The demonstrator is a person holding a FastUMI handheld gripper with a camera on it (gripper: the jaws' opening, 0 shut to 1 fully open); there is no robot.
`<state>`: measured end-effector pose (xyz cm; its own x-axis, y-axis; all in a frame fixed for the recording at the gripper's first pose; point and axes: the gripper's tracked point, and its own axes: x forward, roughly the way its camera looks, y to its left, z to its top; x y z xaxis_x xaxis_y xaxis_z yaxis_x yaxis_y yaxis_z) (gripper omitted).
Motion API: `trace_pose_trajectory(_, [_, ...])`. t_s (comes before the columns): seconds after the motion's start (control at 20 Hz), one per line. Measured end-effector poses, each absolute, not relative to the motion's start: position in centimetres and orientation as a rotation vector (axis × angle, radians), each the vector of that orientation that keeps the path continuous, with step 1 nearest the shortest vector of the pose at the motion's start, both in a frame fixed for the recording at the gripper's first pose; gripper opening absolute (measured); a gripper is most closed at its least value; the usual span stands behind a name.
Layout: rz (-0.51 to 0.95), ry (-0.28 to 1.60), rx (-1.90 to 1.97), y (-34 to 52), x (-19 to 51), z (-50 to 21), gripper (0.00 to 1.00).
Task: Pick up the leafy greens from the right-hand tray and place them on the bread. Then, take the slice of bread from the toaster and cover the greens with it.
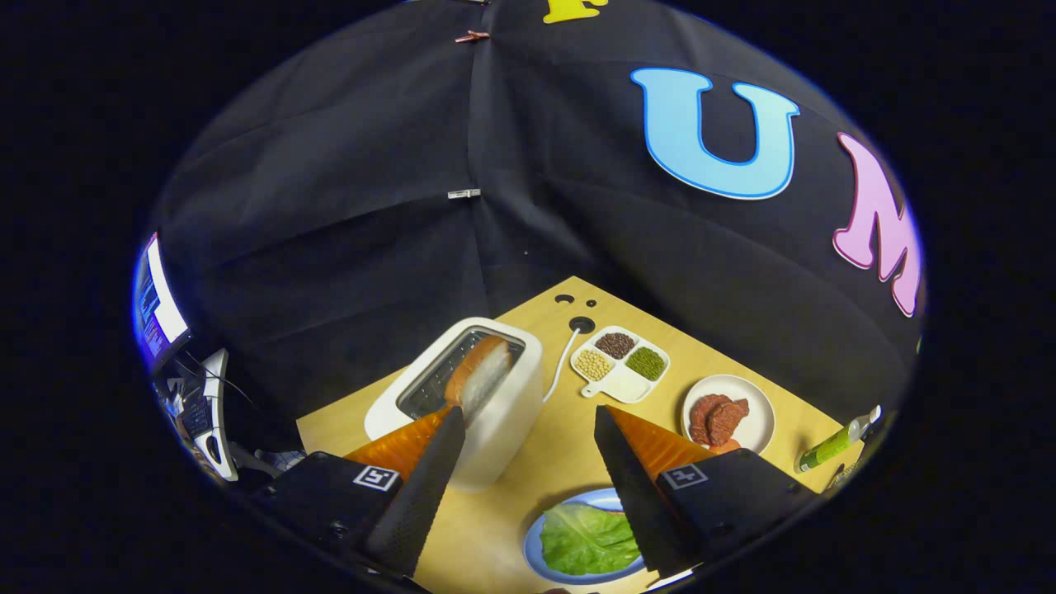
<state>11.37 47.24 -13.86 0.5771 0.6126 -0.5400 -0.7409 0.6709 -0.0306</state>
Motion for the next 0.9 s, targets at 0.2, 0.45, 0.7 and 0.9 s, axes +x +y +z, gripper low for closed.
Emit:
trace_pose_trajectory(0.2, [0.821,0.514,-0.284,51.1,12.0,-14.1,0.99])
trace_pose_trajectory(0.45, [0.769,0.534,-0.339,54.0,13.6,-16.6,0.99])
trace_pose_trajectory(0.7, [0.744,0.58,-0.375,55.3,13.8,-18.9,0.81])
trace_pose_trajectory(0.9, [0.714,0.609,-0.377,55.7,14.1,-19.7,0.55])
